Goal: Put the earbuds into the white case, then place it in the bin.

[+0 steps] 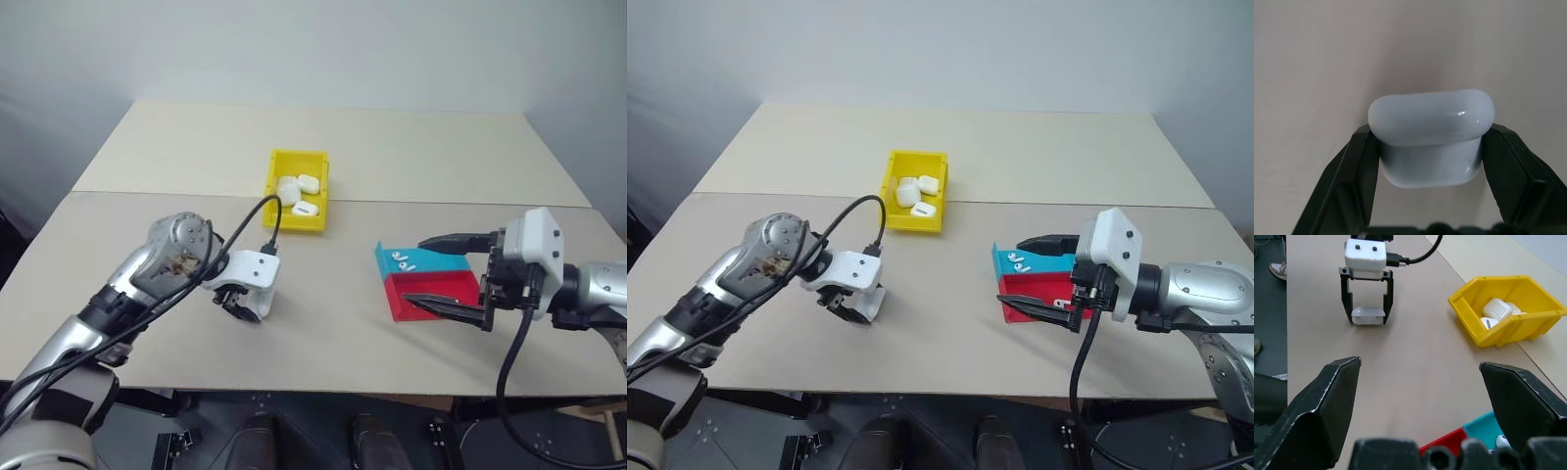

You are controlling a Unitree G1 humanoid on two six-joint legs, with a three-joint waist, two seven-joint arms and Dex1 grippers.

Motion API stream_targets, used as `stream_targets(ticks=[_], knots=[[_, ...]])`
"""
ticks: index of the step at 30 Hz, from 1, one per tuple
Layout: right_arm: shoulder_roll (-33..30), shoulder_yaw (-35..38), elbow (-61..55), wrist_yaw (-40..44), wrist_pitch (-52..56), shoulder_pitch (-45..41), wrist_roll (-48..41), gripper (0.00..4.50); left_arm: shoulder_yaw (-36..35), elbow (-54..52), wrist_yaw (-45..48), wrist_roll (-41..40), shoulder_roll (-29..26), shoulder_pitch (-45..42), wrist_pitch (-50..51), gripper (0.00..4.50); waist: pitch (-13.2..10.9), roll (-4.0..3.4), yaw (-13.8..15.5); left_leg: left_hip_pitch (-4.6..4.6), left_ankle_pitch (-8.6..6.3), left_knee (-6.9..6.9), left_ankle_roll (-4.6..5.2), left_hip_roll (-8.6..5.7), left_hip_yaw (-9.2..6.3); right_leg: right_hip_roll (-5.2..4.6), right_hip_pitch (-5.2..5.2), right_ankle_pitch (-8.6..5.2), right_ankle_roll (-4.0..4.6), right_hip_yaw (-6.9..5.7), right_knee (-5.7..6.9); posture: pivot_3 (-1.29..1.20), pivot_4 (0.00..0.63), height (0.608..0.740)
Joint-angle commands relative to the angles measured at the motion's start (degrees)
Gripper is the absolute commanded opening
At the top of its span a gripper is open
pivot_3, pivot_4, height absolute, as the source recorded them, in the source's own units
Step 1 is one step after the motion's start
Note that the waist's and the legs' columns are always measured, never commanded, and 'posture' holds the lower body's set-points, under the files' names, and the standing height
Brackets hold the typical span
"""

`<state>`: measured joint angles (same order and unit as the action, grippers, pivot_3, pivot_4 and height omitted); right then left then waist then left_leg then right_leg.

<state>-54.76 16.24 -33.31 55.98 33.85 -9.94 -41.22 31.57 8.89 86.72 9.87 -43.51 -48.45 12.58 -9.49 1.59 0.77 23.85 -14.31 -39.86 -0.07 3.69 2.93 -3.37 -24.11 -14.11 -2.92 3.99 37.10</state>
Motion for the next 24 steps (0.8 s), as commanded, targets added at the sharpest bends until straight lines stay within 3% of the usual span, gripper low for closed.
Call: stream_targets(ticks=[1,4,6,24], knots=[[-0.3,1.9,-2.4,-0.2,-1.0,0.9,-0.4,4.50,0.8,2.1,-1.3,2.7,1.9,-1.4,0.5,3.14,0.0,0.00,0.0,0.00,0.00,-0.01,0.00,0.00,0.00,0.00,0.00,0.00,0.00,0.00,0.01,0.00,0.150,0.740],[-0.3,2.8,-3.2,-0.4,-1.0,2.2,-0.6,4.50,1.1,2.3,-2.0,4.5,2.9,-0.9,1.4,4.15,0.0,-0.02,-0.1,-0.03,0.00,-0.01,0.00,0.00,0.00,0.00,0.03,0.00,0.00,0.01,0.01,0.00,0.150,0.740],[-0.4,3.0,-3.5,-0.5,-0.9,2.5,-0.7,4.50,1.0,2.1,-2.5,5.1,3.2,-0.4,1.8,4.41,0.1,-0.07,-0.1,-0.04,0.00,-0.01,0.00,0.00,0.01,-0.01,0.04,0.00,-0.01,0.01,0.01,0.00,0.150,0.740],[-0.1,2.5,-3.2,-0.5,-1.4,2.3,-0.4,4.50,0.6,0.2,1.9,6.0,1.6,-1.4,6.9,4.41,0.1,-0.19,-0.6,-0.07,0.00,0.00,0.01,0.01,0.00,0.01,0.04,0.00,-0.01,0.02,0.03,0.00,0.150,0.740]])
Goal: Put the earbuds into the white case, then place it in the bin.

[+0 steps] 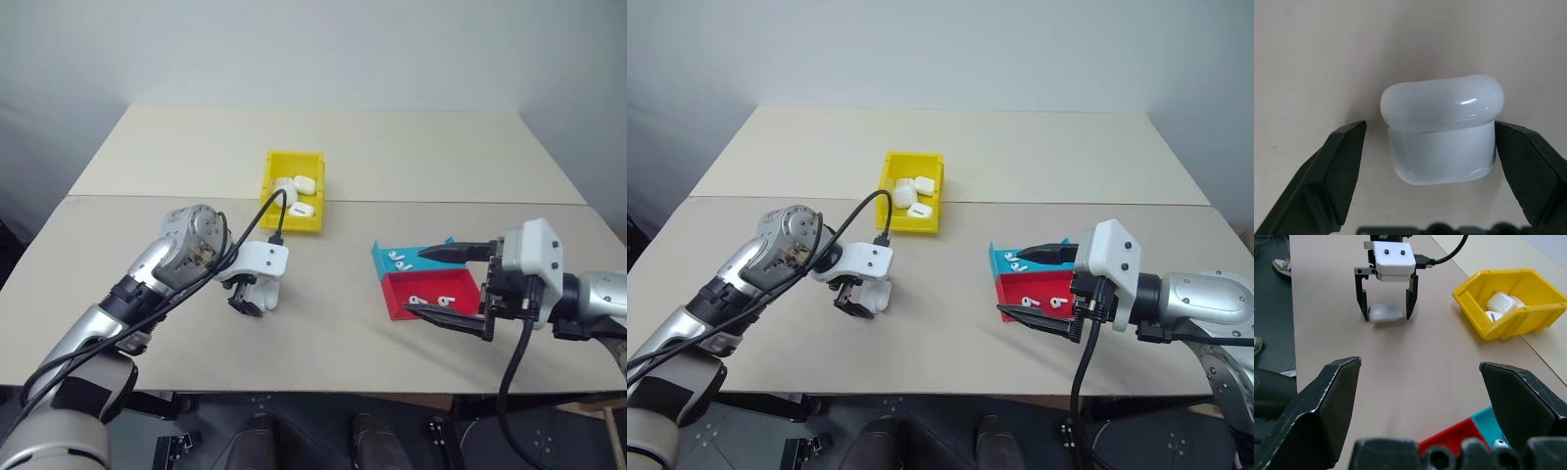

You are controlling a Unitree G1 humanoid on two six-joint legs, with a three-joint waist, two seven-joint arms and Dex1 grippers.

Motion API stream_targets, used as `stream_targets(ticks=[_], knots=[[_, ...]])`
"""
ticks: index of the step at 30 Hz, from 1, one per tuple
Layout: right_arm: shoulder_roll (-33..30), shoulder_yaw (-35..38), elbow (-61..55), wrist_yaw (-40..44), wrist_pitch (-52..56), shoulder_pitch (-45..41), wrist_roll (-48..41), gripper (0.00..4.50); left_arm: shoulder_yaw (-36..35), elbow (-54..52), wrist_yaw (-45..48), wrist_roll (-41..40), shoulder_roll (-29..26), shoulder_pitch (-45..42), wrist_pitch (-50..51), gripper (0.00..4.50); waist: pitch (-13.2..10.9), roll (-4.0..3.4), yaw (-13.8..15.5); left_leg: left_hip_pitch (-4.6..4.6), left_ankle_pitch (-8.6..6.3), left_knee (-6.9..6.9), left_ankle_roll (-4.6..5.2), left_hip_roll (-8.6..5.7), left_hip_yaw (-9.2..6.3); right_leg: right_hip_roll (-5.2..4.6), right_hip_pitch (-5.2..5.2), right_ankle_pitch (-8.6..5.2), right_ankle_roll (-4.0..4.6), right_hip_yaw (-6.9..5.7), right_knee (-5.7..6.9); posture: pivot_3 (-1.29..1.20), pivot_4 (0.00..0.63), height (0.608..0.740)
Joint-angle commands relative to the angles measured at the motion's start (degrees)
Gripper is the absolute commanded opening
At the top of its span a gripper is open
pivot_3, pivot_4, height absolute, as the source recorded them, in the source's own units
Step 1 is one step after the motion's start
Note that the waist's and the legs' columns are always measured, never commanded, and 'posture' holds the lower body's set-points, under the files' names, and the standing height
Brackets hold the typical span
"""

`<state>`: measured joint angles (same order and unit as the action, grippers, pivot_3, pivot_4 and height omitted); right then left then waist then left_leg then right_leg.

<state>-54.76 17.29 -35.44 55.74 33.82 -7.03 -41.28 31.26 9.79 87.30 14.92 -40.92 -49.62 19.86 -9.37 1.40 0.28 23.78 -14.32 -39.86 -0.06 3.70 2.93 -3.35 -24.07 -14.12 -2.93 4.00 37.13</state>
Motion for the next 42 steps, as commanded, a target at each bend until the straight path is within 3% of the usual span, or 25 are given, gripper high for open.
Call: stream_targets(ticks=[1,42], knots=[[-0.1,1.4,-1.2,-0.3,-1.2,-0.6,-0.4,4.50,0.8,-0.6,1.5,0.9,-1.0,-0.3,0.0,4.41,0.0,0.00,-0.1,0.00,0.00,0.00,0.00,0.00,0.00,0.00,0.00,0.00,0.00,0.00,0.00,0.00,0.150,0.740],[0.9,1.1,-1.6,-1.0,-1.4,0.0,-1.2,4.50,1.1,-2.7,3.1,2.2,-2.3,0.2,7.5,4.41,0.0,0.00,-1.0,0.00,0.00,0.00,0.00,0.00,-0.02,0.01,-0.01,0.00,0.00,0.01,0.02,0.00,0.150,0.740]])
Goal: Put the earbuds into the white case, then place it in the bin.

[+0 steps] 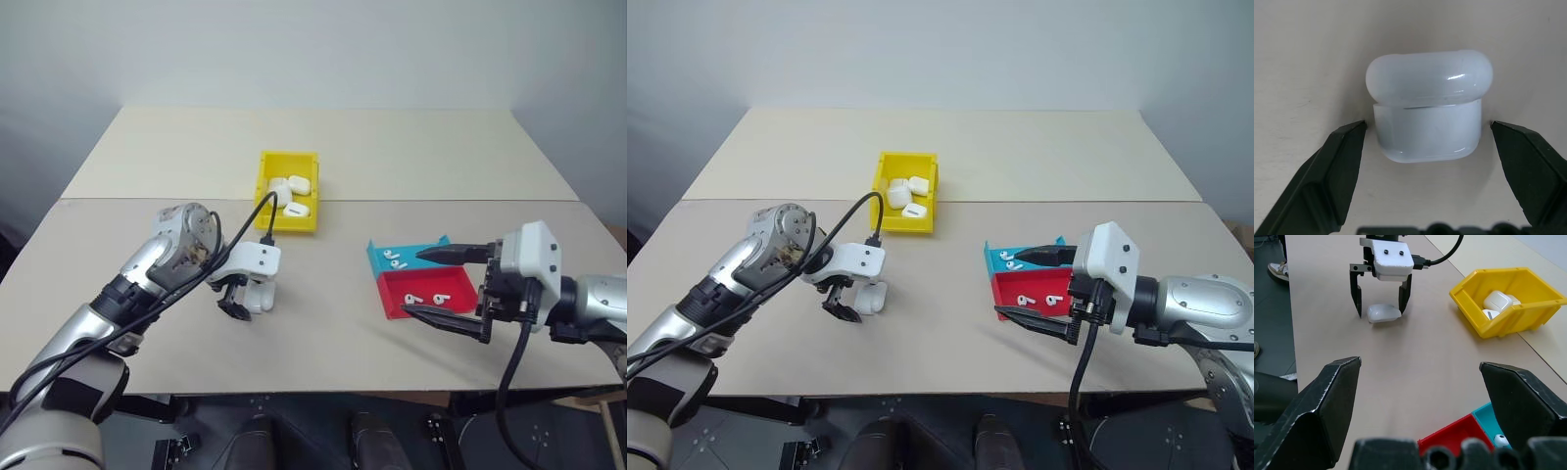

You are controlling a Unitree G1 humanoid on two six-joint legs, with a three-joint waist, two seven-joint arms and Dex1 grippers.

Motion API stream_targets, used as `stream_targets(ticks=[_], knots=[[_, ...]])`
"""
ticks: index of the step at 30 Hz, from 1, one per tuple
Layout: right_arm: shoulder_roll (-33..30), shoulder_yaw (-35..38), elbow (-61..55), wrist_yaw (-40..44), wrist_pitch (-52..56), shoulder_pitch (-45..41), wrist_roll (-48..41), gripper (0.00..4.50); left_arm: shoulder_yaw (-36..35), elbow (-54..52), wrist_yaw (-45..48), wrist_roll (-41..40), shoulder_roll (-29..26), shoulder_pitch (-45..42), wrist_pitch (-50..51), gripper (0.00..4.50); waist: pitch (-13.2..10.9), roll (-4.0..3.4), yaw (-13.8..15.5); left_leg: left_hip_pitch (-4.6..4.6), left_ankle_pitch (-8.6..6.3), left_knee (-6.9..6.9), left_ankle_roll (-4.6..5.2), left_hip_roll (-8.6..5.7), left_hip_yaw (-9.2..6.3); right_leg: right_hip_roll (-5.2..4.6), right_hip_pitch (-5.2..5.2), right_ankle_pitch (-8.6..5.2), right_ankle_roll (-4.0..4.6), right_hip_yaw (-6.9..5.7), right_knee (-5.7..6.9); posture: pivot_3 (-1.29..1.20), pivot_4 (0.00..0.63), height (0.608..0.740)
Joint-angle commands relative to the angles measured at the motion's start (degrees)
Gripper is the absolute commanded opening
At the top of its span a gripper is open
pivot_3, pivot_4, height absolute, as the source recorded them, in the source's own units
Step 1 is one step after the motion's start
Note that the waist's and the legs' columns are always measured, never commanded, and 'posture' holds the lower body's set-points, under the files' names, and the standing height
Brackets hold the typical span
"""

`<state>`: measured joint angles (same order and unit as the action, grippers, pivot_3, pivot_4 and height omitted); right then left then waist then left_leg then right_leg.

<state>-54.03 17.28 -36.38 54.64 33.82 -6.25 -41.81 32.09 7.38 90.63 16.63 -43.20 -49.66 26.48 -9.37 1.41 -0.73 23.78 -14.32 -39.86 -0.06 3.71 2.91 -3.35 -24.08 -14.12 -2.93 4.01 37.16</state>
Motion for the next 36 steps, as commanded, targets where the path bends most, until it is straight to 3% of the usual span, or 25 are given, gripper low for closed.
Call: stream_targets(ticks=[1,2,5,8,9,16,21,25,28,31,36], knots=[[0.1,1.1,-0.7,0.0,-1.4,-0.8,-0.6,4.50,0.2,-0.1,-0.3,0.2,0.3,0.2,1.2,4.41,0.0,0.00,0.0,0.00,0.00,0.00,0.00,0.00,0.00,0.00,0.00,0.00,0.00,0.00,0.00,0.00,0.150,0.740],[0.1,1.2,-0.7,0.0,-1.3,-0.8,-0.6,4.50,0.1,-0.1,-0.4,0.0,0.5,0.2,1.4,4.41,0.0,0.00,0.0,0.00,0.00,-0.01,0.00,0.00,0.00,0.00,0.01,0.00,0.00,0.00,0.00,0.00,0.150,0.740],[0.0,1.7,-1.1,0.1,-1.3,-0.2,-0.7,4.50,-0.1,-0.6,-0.9,0.0,0.6,0.4,1.2,3.85,0.0,0.00,0.1,0.00,0.00,-0.01,0.00,-0.01,0.00,-0.01,0.02,0.00,0.00,0.00,0.00,0.00,0.150,0.740],[0.0,2.0,-1.3,0.0,-1.2,0.2,-0.8,4.50,-0.3,-0.8,-1.0,-0.6,0.3,0.7,1.2,2.89,0.0,0.00,0.0,0.00,-0.01,0.00,0.01,0.00,0.00,0.00,0.01,0.00,0.00,0.00,-0.02,0.00,0.150,0.740],[0.0,2.1,-1.4,0.0,-1.2,0.3,-0.8,4.50,-0.6,-1.0,-0.9,-0.9,0.0,0.8,0.8,2.77,0.0,0.00,0.0,0.00,-0.01,0.01,0.01,0.00,0.00,0.00,0.00,0.00,0.00,0.00,-0.02,0.00,0.150,0.740],[0.2,2.1,-1.3,0.1,-1.3,0.5,-1.1,4.50,-10.2,-3.0,-3.4,-8.5,-2.4,4.3,-1.3,2.78,0.0,0.01,0.0,0.01,-0.01,0.00,0.01,0.01,0.00,0.00,-0.03,0.00,0.00,0.01,0.00,0.00,0.150,0.740],[0.7,2.6,-0.6,0.0,-1.3,0.6,-1.2,4.50,-26.7,-4.1,-6.2,-23.4,-1.8,6.7,0.4,2.78,0.0,0.03,0.1,0.06,-0.01,-0.02,0.01,0.01,-0.01,-0.02,-0.04,0.00,0.00,-0.02,0.01,0.00,0.150,0.740],[1.0,2.2,0.8,-0.2,-1.1,-0.9,-1.4,4.50,-42.1,-11.4,-14.5,-39.6,5.5,9.7,7.8,2.78,0.0,0.03,0.3,0.07,-0.01,-0.03,0.01,0.02,-0.02,-0.04,-0.03,0.00,-0.01,-0.04,0.00,0.00,0.150,0.740],[0.6,2.2,2.1,0.1,-0.8,-2.1,-1.5,4.50,-46.7,-17.8,-20.9,-47.7,11.3,12.2,11.7,2.78,0.0,0.03,0.3,0.06,-0.01,-0.05,0.01,0.02,-0.03,-0.06,0.00,0.01,-0.03,-0.05,0.00,0.00,0.150,0.740],[-0.3,1.5,4.1,0.2,-0.2,-4.3,-0.7,4.50,-46.7,-23.3,-27.8,-51.2,19.4,15.5,8.1,2.78,0.0,0.03,0.3,0.02,0.00,-0.06,0.00,0.00,-0.05,-0.06,0.04,0.03,-0.03,-0.04,0.03,0.00,0.150,0.740],[-3.1,-0.3,7.5,1.4,0.5,-7.3,1.2,4.50,-41.3,-25.2,-32.4,-52.9,26.0,15.7,5.8,2.78,0.0,0.04,0.4,-0.03,0.00,-0.08,0.00,-0.03,-0.07,-0.05,0.10,0.06,-0.04,-0.04,0.02,0.00,0.150,0.740]])
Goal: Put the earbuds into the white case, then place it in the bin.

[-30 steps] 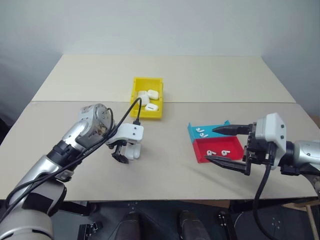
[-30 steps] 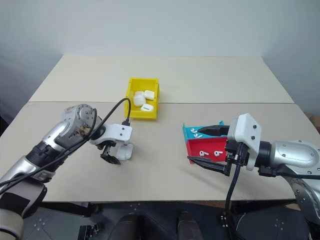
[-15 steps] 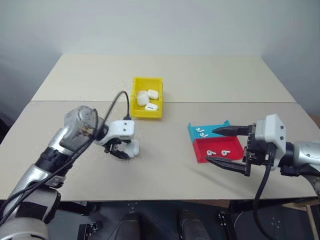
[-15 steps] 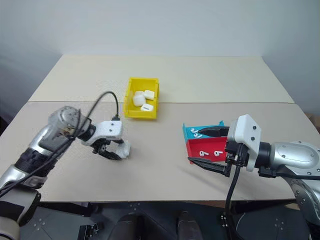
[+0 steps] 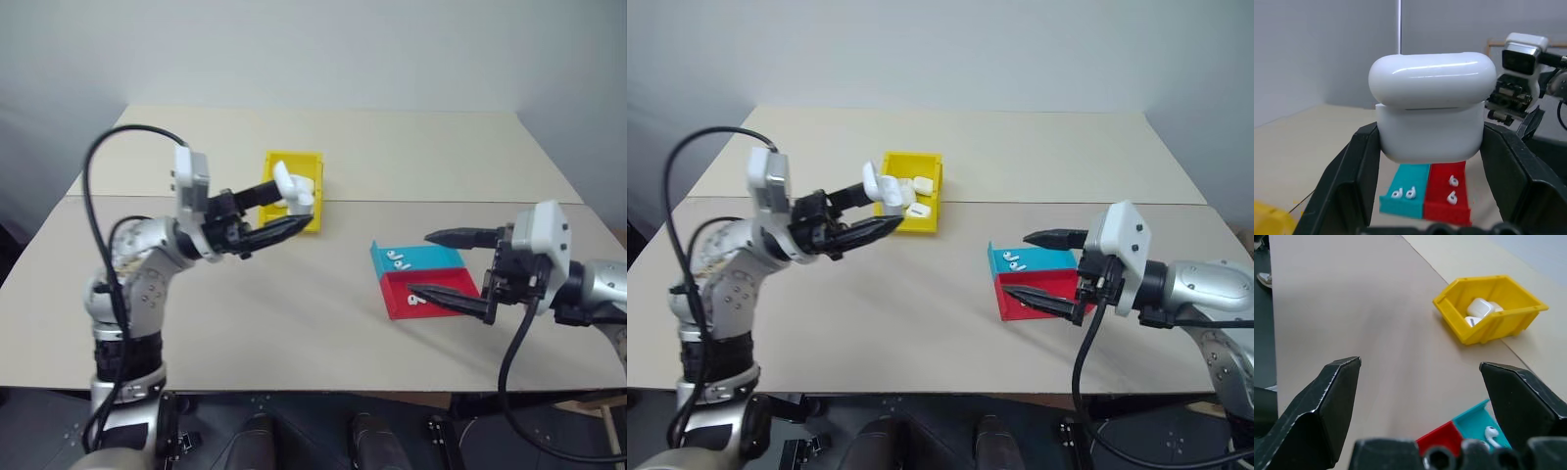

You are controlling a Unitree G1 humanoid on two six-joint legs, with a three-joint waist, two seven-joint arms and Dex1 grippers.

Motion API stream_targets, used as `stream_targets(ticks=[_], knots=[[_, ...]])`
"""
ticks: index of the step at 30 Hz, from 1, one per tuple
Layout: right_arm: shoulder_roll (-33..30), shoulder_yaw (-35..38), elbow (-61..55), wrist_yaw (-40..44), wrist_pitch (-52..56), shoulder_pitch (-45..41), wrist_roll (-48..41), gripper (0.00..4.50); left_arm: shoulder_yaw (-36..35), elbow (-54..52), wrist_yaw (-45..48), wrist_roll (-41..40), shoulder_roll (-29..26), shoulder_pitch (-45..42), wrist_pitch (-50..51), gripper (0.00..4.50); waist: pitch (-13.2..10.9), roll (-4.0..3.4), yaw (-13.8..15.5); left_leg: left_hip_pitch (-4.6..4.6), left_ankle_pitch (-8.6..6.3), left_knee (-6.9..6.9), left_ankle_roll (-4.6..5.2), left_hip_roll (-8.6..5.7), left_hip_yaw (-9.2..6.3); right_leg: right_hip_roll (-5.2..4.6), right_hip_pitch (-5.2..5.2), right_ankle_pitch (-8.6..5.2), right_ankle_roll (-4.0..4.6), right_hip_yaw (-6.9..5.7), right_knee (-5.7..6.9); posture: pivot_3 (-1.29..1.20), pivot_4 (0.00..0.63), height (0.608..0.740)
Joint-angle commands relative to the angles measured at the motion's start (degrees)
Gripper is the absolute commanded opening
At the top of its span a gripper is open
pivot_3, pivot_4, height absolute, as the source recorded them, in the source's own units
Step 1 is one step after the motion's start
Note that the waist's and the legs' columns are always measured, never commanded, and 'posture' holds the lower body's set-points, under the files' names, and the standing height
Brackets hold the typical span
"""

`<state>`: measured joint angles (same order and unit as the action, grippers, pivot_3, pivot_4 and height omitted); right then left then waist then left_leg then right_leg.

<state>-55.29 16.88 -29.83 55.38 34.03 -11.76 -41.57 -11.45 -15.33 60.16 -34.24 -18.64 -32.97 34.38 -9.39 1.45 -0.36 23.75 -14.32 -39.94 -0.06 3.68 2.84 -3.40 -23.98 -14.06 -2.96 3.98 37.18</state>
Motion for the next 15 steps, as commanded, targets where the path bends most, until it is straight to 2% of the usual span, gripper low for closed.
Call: stream_targets(ticks=[1,6,11,15], knots=[[-2.6,-0.7,1.7,0.6,0.3,-2.4,2.1,4.50,3.4,-2.5,-2.2,-2.3,2.2,-1.2,-2.4,2.78,0.0,0.00,0.0,-0.01,0.00,0.00,0.00,-0.01,0.01,0.00,0.00,0.00,0.00,0.01,0.00,0.00,0.150,0.740],[-7.2,-4.9,3.7,0.4,1.4,-4.2,7.7,4.50,7.1,-1.7,-1.5,-3.3,3.4,-1.0,-5.1,2.78,0.0,-0.01,-0.3,0.02,0.00,0.04,0.00,-0.02,0.03,-0.01,-0.06,0.00,0.00,0.04,-0.03,0.00,0.150,0.740],[-14.6,-14.8,6.0,4.9,8.2,-11.9,11.3,4.50,9.1,-0.9,3.1,-6.7,0.6,-1.0,-3.7,2.78,0.0,-0.04,-0.6,-0.03,0.00,0.06,0.00,0.00,0.07,0.00,-0.08,0.00,0.00,0.09,-0.01,0.00,0.150,0.740],[-15.5,-25.6,8.5,10.3,11.2,-21.0,16.1,4.50,9.9,-0.1,5.1,-8.5,0.0,-1.2,-4.4,2.78,0.0,-0.04,-0.6,-0.02,0.00,0.08,0.00,0.00,0.07,0.01,-0.08,0.00,0.01,0.08,-0.06,0.00,0.150,0.740]])
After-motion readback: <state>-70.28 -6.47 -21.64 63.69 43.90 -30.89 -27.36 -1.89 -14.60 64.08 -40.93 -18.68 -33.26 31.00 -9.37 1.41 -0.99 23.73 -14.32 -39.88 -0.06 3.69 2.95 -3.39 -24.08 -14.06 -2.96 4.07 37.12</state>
